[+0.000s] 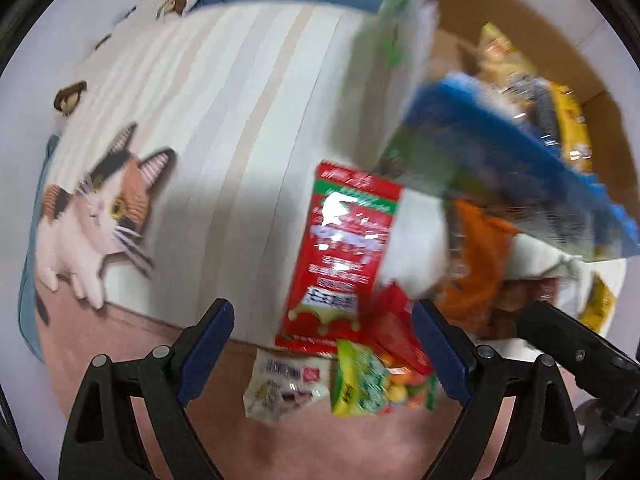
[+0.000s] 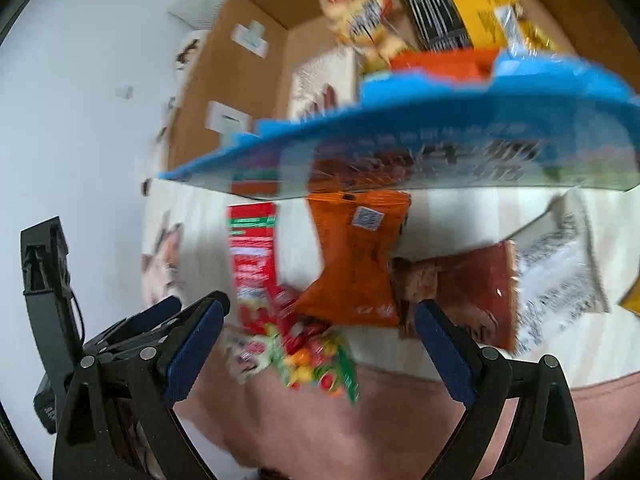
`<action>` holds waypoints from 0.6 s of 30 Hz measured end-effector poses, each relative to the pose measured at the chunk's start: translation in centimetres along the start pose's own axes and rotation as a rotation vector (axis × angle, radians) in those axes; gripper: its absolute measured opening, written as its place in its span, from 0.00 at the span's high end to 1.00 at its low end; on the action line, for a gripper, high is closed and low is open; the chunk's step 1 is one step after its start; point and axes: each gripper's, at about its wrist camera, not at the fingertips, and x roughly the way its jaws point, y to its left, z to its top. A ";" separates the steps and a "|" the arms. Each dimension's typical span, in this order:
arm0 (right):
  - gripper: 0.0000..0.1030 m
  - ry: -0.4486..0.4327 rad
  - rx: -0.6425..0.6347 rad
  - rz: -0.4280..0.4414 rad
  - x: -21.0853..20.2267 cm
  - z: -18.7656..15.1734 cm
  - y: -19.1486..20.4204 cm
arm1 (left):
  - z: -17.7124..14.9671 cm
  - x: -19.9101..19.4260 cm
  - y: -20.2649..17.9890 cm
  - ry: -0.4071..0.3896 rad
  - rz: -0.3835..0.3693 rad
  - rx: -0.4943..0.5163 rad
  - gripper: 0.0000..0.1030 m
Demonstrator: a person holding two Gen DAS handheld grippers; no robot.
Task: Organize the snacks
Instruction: 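Grasp the red spicy-strip packet with the left tool while the right tool grasps an orange packet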
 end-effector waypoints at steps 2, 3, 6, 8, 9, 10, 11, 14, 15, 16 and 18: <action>0.19 -0.007 0.025 -0.017 1.4 0.3 -0.4 | 0.6 2.2 0.2 0.038 0.007 0.009 0.12; 0.19 -0.007 0.036 -0.014 2.0 0.4 -0.6 | 0.9 3.1 0.2 0.047 0.010 0.015 0.12; 0.23 -0.015 0.052 -0.017 3.4 0.7 -0.5 | 1.6 4.9 -0.2 0.065 0.023 0.053 0.12; 0.23 -0.004 0.056 -0.026 4.6 0.8 -0.1 | 1.9 5.4 -0.9 0.051 0.052 0.100 0.12; 0.23 0.005 0.053 -0.041 5.1 0.8 0.2 | 2.0 5.5 -1.4 0.039 0.063 0.129 0.13; 0.27 0.004 0.047 -0.058 5.5 0.7 0.4 | 2.0 5.6 -1.7 0.033 0.077 0.151 0.13; 0.33 0.002 0.040 -0.086 5.9 0.6 0.7 | 1.9 5.7 -1.9 0.022 0.096 0.169 0.14; 0.48 -0.006 0.030 -0.135 6.3 0.3 1.0 | 1.5 5.5 -2.1 -0.013 0.108 0.185 0.32; 0.49 -0.009 0.030 -0.135 6.3 0.1 1.0 | 1.3 5.4 -2.1 -0.018 0.111 0.186 0.46; 0.51 -0.016 0.033 -0.133 6.2 0.0 1.0 | 1.2 5.2 -1.9 -0.019 0.112 0.183 0.49; 0.54 -0.021 0.033 -0.133 6.1 -0.3 1.1 | 1.1 4.6 -1.3 -0.022 0.105 0.167 0.52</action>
